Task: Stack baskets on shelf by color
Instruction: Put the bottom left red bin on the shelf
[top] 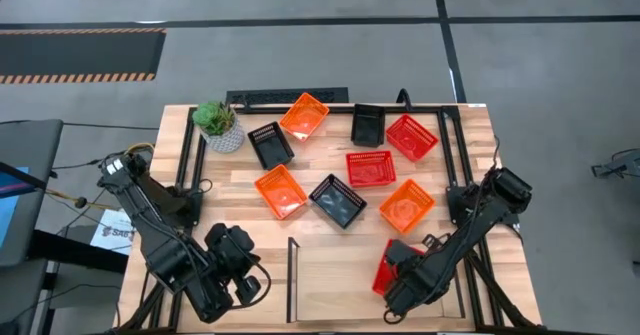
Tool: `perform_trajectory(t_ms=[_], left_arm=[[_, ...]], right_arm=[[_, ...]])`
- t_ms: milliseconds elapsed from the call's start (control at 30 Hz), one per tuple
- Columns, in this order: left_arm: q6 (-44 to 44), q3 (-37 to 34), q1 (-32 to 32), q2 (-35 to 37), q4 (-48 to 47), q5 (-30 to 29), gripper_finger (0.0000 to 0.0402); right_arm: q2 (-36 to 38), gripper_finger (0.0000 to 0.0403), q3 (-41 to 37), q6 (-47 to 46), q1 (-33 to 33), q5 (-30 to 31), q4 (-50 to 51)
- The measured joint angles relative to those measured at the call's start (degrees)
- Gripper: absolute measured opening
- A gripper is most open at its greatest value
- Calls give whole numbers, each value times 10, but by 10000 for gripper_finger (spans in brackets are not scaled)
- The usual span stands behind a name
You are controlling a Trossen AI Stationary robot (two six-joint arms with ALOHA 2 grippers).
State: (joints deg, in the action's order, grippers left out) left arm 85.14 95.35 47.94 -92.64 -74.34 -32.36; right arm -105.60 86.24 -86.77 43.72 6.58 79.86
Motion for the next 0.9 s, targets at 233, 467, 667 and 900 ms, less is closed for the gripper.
perform_trajectory(t_ms=[233, 467, 667, 900], left_arm=[[-35, 0, -10, -9, 54, -9, 0], [-59, 0, -18, -4, 23, -35, 0], [-73, 0, -24, -3, 35, -46, 0], [-89, 0, -24, -3, 46, -52, 0]], right_arm=[[0, 12, 82, 5, 2, 56, 35], [0, 11, 111, 58, 6, 61, -50], [-7, 6, 105, 116, -21, 101, -105], [-6, 7, 98, 172, -65, 103, -146]])
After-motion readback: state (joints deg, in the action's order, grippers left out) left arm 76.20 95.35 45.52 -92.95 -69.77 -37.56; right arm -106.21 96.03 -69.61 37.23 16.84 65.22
